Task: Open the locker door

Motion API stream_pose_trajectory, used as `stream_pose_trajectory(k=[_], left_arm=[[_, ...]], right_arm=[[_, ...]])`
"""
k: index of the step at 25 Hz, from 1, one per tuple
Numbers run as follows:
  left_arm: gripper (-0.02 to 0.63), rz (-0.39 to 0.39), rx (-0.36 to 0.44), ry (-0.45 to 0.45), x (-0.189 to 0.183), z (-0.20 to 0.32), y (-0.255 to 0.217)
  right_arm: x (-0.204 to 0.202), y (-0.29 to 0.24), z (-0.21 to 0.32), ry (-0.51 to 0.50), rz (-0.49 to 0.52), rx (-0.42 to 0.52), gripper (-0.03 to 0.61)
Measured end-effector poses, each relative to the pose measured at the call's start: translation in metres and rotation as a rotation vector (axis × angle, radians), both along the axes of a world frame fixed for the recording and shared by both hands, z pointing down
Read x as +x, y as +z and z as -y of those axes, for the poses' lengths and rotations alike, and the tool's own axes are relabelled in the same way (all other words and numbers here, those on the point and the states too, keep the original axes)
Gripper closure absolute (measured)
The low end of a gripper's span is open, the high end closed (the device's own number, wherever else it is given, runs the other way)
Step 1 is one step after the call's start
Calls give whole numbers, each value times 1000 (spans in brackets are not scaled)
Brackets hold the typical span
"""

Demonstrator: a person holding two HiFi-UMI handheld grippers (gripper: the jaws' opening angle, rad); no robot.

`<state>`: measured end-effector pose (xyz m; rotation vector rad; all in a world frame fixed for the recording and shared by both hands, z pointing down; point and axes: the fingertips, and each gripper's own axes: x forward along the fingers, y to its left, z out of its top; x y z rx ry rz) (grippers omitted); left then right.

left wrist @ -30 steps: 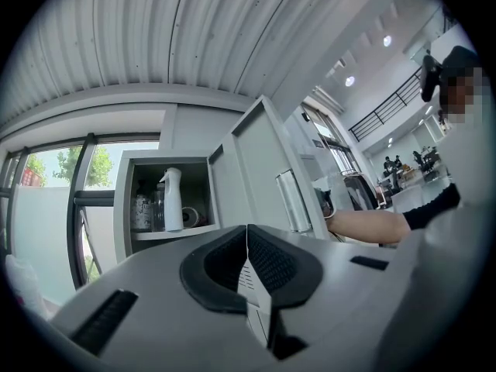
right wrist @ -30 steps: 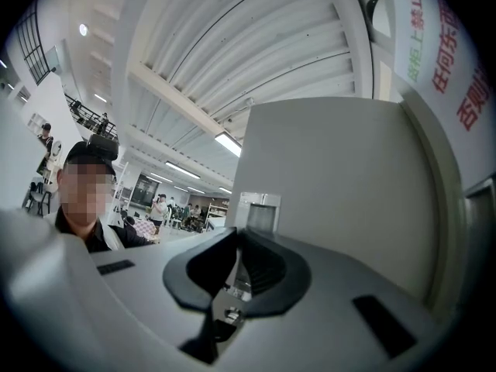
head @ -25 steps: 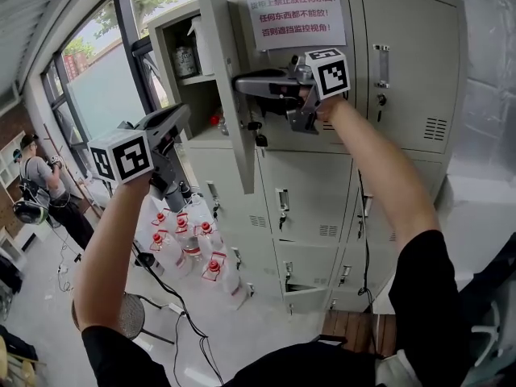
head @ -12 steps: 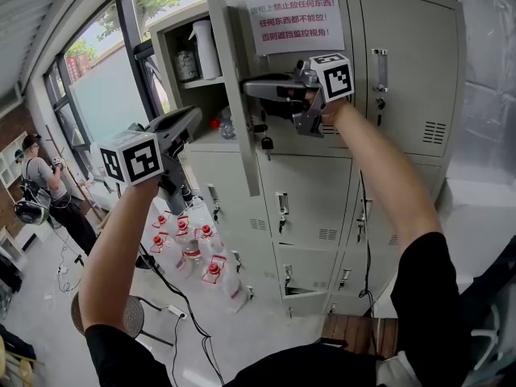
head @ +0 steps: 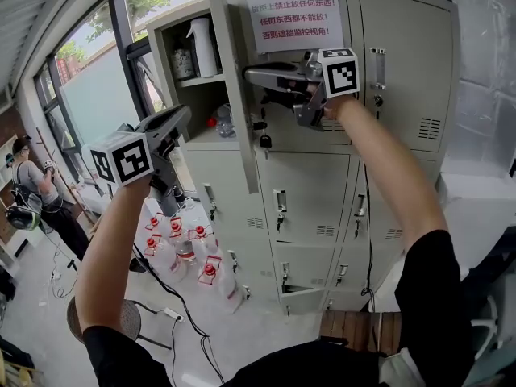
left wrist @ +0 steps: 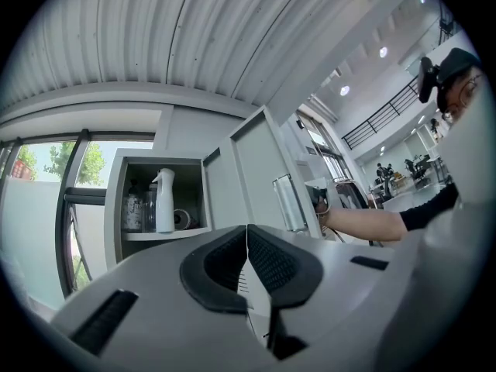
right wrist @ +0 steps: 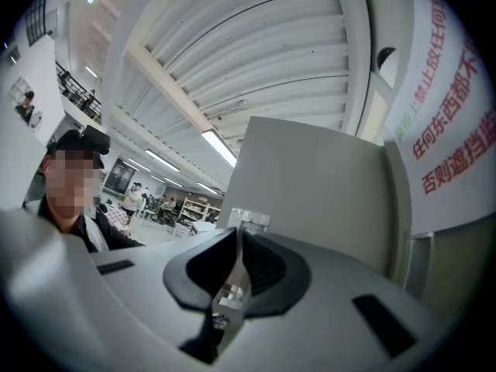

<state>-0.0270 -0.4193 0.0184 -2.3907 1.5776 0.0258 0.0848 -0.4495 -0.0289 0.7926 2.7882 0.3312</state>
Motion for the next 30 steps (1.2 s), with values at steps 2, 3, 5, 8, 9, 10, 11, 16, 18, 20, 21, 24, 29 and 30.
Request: stream_pose_trajectory(k=[2,3,5,8,9,10,11,16,18,20,21,24,29,30], left_arm=[[597,-4,15,25,-5,-6,-4],[597,-5,22,41,-6,-8,-6],[597,-3,37,77,-9,-14,-8],[597,13,50,136,-10,-23,-9],[597,17,53,160,-9,-27,-9],[597,19,55,188,-7,-30,-9],[597,19,59,219,-3,-32,-8],[597,30,69,310,-7,-45,-4],[597,16,73,354,-6,-49,0],[597,-5,74,403,-2,-54,4],[597,-15,73,422,-1,-57,7],[597,-47,65,464,-4,-64,18],[597,-71,51,479,-11,-72,51],[597,-59,53,466,-14,-75,60]], right_arm=[[-5,-5,0,99,12,4,543],[-8,-8,0,160,17,7,543],[-12,-12,3,292,26,12,545],[-11,-14,8,458,38,15,546],[-9,-14,9,508,44,12,546],[-4,-14,10,563,49,12,548],[2,-14,10,622,50,17,548],[11,-9,2,862,82,15,548],[16,-3,-7,946,96,7,548],[24,3,-24,1019,110,2,550],[25,6,-33,1045,117,-1,551],[19,21,-59,1093,129,-11,554],[-3,58,-104,1057,144,-75,554],[-7,66,-111,1050,143,-85,554]])
